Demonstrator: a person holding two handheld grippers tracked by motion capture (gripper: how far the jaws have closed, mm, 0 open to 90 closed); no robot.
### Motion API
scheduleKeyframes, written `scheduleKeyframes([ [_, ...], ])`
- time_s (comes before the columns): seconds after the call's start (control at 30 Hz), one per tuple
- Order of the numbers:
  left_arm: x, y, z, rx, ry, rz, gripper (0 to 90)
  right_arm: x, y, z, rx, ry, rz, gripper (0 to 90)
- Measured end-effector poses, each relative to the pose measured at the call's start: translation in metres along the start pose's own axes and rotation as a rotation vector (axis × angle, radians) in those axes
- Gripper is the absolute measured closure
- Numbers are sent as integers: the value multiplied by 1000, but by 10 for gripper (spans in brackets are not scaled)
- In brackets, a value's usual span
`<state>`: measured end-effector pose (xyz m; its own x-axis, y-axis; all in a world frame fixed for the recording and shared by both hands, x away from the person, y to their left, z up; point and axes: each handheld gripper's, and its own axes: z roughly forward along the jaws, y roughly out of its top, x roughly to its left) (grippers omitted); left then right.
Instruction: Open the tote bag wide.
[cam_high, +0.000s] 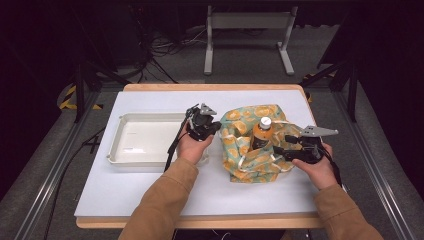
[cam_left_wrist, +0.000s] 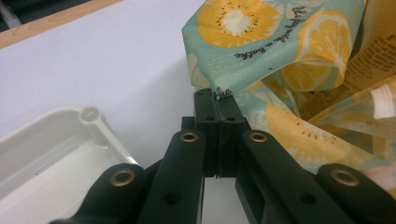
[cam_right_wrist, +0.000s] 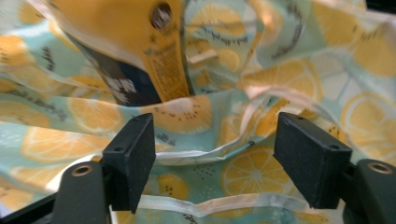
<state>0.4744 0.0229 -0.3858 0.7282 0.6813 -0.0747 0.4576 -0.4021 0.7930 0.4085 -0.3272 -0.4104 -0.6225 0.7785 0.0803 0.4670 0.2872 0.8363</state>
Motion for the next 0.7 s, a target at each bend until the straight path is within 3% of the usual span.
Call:
scheduleKeyframes([
  [0.2, -1, 0, 0, -2, -2, 1, 900, -3, -5, 11, 33, 18, 38, 262],
  [0.3, -1, 0, 0, -2, -3, 0, 900, -4, -6, 15, 54, 35, 49, 314],
  [0.33, -1, 0, 0, -2, -3, 0, 900, -4, -6, 15, 64, 37, 46, 356],
  [0.4, -1, 0, 0, -2, -2, 0, 899, -5, -6, 16, 82, 40, 32, 540],
  [0.53, -1, 0, 0, 1, 0, 4, 899, -5, -5, 12, 98, 49, 25, 805],
  [0.6, -1, -1, 0, 2, -1, 7, 899, -3, -5, 8, 113, 37, 6, 868],
  [0.7, -2, 0, -2, -1, -2, 8, 899, 1, -5, 1, 122, 30, -17, 894],
])
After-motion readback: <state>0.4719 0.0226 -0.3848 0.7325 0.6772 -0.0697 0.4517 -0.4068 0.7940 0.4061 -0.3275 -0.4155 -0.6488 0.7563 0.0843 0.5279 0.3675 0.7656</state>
